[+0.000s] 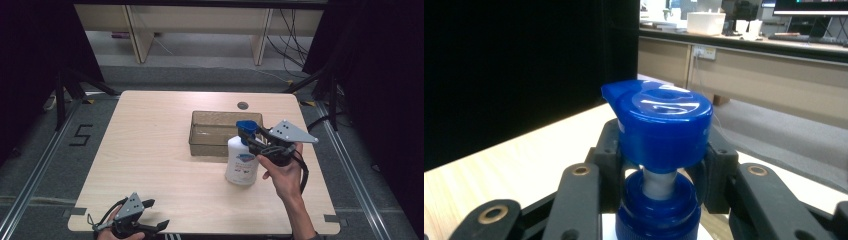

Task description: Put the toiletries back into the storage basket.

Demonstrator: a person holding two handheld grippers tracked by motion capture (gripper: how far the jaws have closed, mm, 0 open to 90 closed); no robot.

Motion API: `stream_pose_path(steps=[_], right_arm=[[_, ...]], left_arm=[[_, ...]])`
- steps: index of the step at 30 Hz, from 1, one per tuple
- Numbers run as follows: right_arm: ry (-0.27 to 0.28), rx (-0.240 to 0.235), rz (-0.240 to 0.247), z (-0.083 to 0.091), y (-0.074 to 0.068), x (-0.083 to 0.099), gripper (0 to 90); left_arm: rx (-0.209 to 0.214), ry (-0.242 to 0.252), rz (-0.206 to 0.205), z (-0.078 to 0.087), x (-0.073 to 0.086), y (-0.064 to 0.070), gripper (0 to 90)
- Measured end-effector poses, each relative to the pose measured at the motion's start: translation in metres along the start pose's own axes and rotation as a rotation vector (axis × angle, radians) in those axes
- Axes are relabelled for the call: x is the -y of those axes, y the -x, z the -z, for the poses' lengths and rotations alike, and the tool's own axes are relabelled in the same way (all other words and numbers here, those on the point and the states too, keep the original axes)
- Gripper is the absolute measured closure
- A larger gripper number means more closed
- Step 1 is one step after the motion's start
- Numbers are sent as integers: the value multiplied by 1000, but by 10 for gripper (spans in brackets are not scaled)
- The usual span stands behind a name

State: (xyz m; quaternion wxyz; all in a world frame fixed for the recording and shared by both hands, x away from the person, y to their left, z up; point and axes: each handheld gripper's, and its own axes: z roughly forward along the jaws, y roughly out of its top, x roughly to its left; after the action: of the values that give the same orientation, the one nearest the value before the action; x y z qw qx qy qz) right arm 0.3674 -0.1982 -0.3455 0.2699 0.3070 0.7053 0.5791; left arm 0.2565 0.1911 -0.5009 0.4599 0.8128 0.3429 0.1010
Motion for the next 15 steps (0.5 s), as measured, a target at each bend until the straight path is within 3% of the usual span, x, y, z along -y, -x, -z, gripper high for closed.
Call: stream_pose_path(steps=[4, 7, 8, 12, 14, 15], right_arm=[[33, -1, -1, 1, 2, -8, 619], [31, -9, -39, 3, 1, -12, 619], [53, -5, -11, 3, 4, -14, 619], [51, -12, -32, 4, 5, -19, 619], [60, -3, -13, 4, 8, -21, 619], [49, -15, -50, 4, 7, -21, 619]], left_arm=[[2, -27, 1, 2, -1, 0, 159], [3, -25, 5, 2, -1, 0, 159], [-1, -24, 14, 2, 0, 0, 159], [1, -23, 14, 2, 0, 0, 159], [2, -21, 19, 2, 0, 0, 159], [0, -16, 25, 2, 0, 0, 159]])
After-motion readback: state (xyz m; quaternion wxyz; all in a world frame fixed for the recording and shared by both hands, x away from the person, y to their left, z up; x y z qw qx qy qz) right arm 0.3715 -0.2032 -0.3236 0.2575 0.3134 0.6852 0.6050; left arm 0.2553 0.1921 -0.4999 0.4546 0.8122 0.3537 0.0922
